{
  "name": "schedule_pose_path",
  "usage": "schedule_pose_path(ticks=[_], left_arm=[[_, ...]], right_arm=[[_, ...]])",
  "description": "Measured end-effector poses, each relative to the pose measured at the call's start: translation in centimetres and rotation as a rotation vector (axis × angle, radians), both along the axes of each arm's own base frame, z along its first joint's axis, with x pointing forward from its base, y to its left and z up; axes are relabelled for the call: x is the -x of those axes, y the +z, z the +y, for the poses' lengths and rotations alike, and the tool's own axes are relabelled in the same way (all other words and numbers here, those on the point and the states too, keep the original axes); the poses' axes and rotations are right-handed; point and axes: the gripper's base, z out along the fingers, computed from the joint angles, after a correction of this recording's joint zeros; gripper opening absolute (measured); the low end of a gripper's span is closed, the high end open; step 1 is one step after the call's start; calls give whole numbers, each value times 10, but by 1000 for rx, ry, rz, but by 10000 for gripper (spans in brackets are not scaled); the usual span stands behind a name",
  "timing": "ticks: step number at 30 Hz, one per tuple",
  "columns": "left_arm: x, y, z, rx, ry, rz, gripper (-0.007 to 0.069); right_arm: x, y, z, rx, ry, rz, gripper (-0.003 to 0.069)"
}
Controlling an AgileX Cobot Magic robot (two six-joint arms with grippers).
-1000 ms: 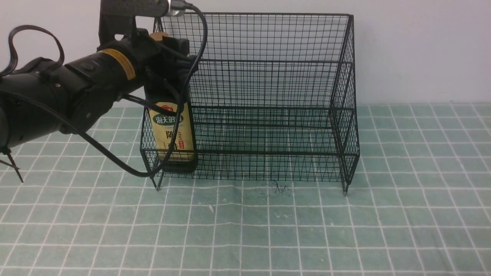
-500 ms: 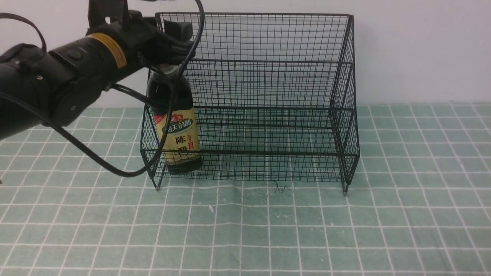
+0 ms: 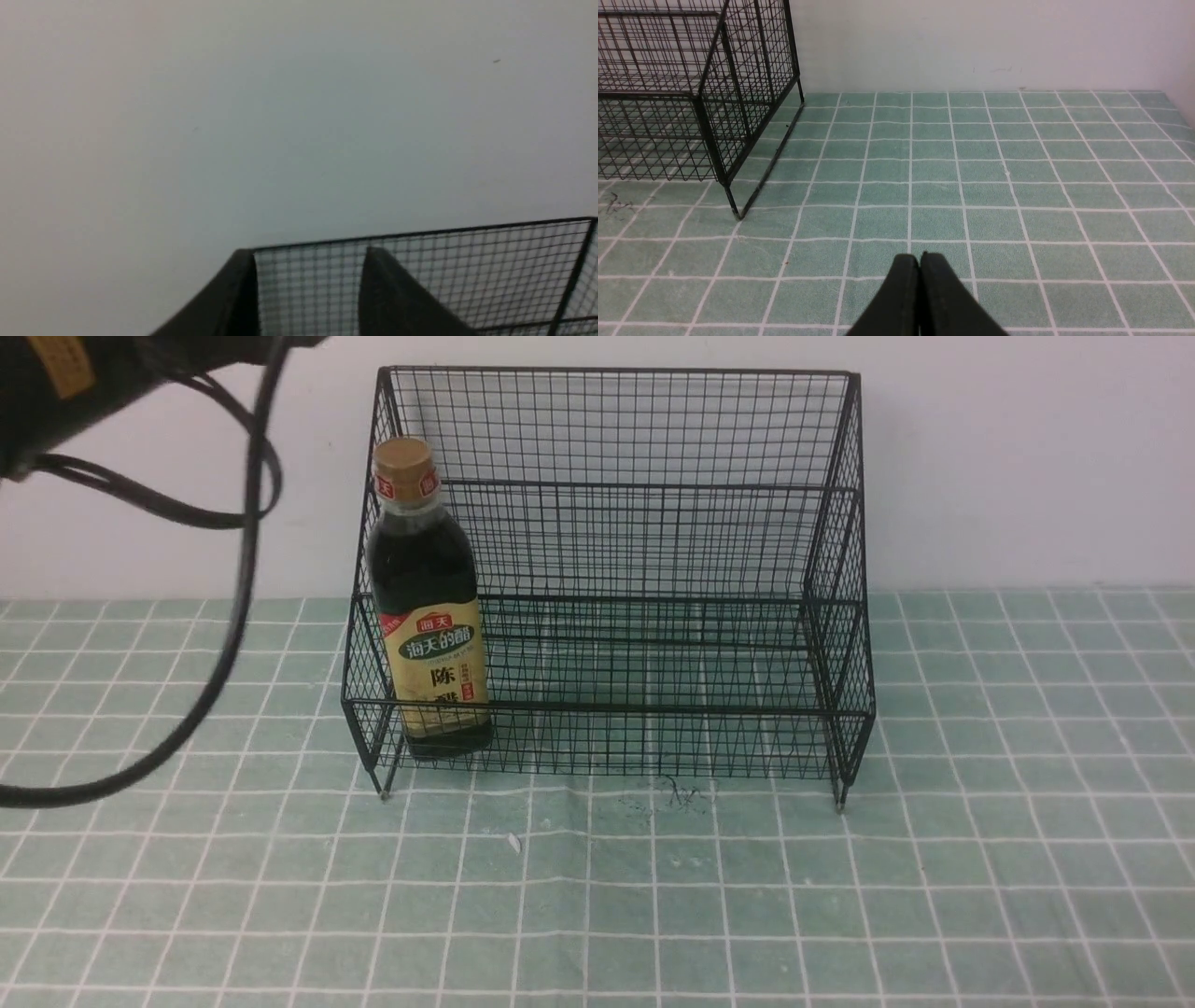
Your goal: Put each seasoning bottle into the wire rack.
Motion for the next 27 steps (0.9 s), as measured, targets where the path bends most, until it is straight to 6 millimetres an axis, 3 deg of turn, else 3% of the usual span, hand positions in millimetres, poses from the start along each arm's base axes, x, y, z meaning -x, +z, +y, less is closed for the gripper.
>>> schedule_pose_path(ticks=[2,4,9,10,11,13,16,21,27], left_arm=[[16,-3,12,-31,113,132,98],[27,-11,18,-89,186,260,33],[55,-42,26,-259,253,700,-6],[56,-43,26,-263,250,718,-6],[65,-50,25,-279,216,838,-6],[75,-54,20,-256,140,918,-6],[89,-52,15,-190,48,910,-6],[132,-34,12,4,-133,631,-6],[171,-21,21,88,-184,471,-6]], right_arm=[[0,0,0,0,0,0,-15],[0,0,0,0,0,0,-15],[0,0,0,0,0,0,-15],[0,0,0,0,0,0,-15],[0,0,0,0,0,0,-15],[0,0,0,0,0,0,-15],[0,0,0,0,0,0,-15],[0,0,0,0,0,0,-15],[0,0,0,0,0,0,-15]])
